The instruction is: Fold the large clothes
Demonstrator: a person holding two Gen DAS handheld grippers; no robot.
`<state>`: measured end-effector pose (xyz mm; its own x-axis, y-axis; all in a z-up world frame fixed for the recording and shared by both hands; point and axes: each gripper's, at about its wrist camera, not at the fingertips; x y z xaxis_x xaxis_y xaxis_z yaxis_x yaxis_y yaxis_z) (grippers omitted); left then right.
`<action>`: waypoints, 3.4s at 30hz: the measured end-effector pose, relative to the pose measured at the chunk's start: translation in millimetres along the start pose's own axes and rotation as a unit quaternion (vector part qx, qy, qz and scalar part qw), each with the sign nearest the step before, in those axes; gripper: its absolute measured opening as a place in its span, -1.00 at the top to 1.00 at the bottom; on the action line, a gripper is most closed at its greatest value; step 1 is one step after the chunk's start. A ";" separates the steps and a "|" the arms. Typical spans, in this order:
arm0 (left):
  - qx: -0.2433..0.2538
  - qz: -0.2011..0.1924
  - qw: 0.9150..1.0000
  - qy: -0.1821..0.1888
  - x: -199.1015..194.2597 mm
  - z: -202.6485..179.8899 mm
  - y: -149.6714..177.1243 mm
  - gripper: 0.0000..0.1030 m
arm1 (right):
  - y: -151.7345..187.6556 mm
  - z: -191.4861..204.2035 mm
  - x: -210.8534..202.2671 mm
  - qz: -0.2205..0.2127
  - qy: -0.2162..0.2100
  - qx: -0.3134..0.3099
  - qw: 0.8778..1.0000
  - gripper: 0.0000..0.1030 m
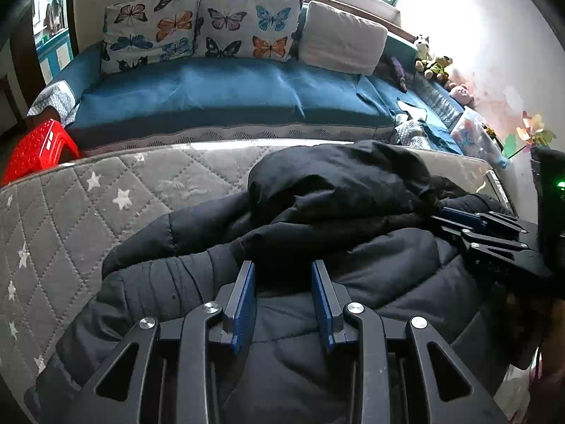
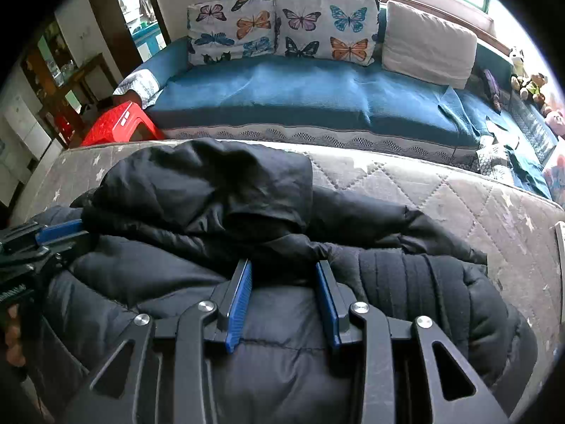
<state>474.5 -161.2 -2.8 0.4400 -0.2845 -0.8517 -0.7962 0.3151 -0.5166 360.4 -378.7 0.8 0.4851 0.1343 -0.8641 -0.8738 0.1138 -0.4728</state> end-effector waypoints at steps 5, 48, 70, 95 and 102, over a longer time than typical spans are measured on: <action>0.011 -0.011 1.000 -0.009 -8.1 -6.5 1.5 0.31 | 3.2 5.7 -21.4 -0.030 0.012 -0.013 0.999 0.24; 0.054 -0.023 0.998 -0.038 -78.1 -60.6 116.7 0.15 | 105.6 28.9 -93.2 -0.041 0.031 -0.052 0.997 -0.13; 0.074 -0.029 0.995 -0.055 -87.7 -65.1 117.7 0.15 | 118.3 -18.7 -98.4 -0.017 0.074 -0.010 0.997 -0.13; 0.007 -0.051 0.998 -0.037 -122.6 4.9 176.9 0.13 | 125.0 58.8 -81.2 -0.002 0.026 -0.079 0.996 -0.15; 0.025 -0.079 0.994 -0.077 -144.9 -14.4 183.8 0.13 | 143.1 58.8 -102.7 -0.027 0.027 -0.071 0.997 -0.15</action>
<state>258.5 -75.1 26.9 0.6189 -0.1942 -0.7610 -0.6918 0.3240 -0.6453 187.6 -318.4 31.9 0.5315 0.0782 -0.8434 -0.8450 -0.0207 -0.5344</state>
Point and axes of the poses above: each gripper's, at about its wrist camera, not at the fingertips, and x roughly the way its jaws point, z to its left, y to its underside, and after that the axes turned 13 degrees about x, right-handed
